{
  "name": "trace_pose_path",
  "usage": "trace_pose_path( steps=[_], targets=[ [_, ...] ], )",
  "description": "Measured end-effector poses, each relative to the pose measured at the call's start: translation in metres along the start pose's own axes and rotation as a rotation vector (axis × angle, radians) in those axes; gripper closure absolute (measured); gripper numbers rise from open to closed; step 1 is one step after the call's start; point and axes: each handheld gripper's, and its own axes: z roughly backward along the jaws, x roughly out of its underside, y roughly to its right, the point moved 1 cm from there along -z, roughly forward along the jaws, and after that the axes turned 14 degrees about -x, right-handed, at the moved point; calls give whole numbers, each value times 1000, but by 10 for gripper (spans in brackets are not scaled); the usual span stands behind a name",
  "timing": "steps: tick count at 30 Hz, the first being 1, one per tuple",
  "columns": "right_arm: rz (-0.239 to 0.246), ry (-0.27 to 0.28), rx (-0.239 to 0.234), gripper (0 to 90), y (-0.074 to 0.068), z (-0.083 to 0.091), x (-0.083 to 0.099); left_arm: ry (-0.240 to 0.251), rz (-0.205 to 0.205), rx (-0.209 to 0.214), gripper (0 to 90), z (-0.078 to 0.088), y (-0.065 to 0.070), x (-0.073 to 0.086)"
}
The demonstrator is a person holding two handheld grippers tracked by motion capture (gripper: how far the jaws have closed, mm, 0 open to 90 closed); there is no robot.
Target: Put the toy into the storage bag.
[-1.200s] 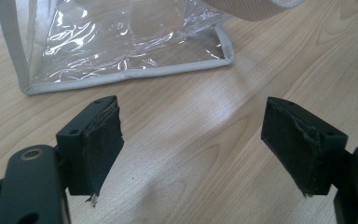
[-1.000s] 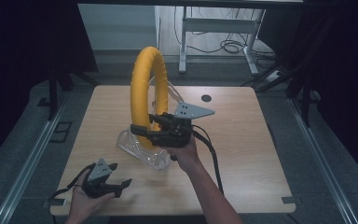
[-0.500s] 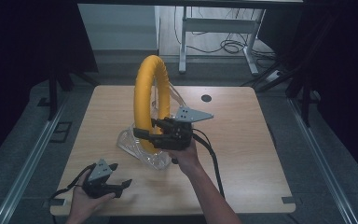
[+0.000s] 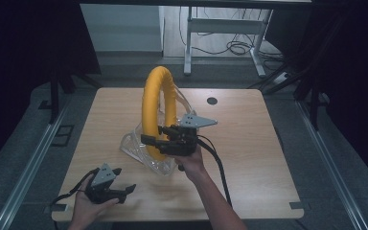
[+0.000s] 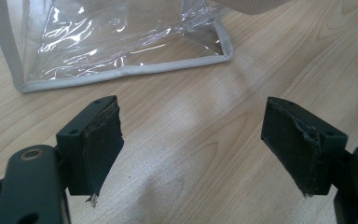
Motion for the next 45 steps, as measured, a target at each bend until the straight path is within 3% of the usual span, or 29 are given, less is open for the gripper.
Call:
trace_pose_path(
  steps=[9, 13, 15, 20, 26, 38, 45],
  targets=[
    [-44, -25, -1, 490, 5, -1, 13, 1, 1, 0, 201, 0, 0, 0],
    [-43, -54, 46, 466, 9, 1, 19, 1, 4, 0, 201, 1, 0, 0],
    [-63, -30, 45, 466, 12, 5, 20, 0, 1, 0, 201, 0, 0, 0],
    [-62, -22, 70, 454, 14, 9, 19, -3, 2, 4, 201, 0, 1, 0],
    [-12, -23, 151, 422, 13, 14, 19, -4, 1, 2, 201, 0, 1, 0],
    [-11, -20, 164, 296, 9, 19, 20, -3, 2, 2, 200, 0, 1, 0],
    [-18, -6, 172, 268, 8, 26, 19, -3, 1, 1, 200, 0, 1, 0]
  ],
)
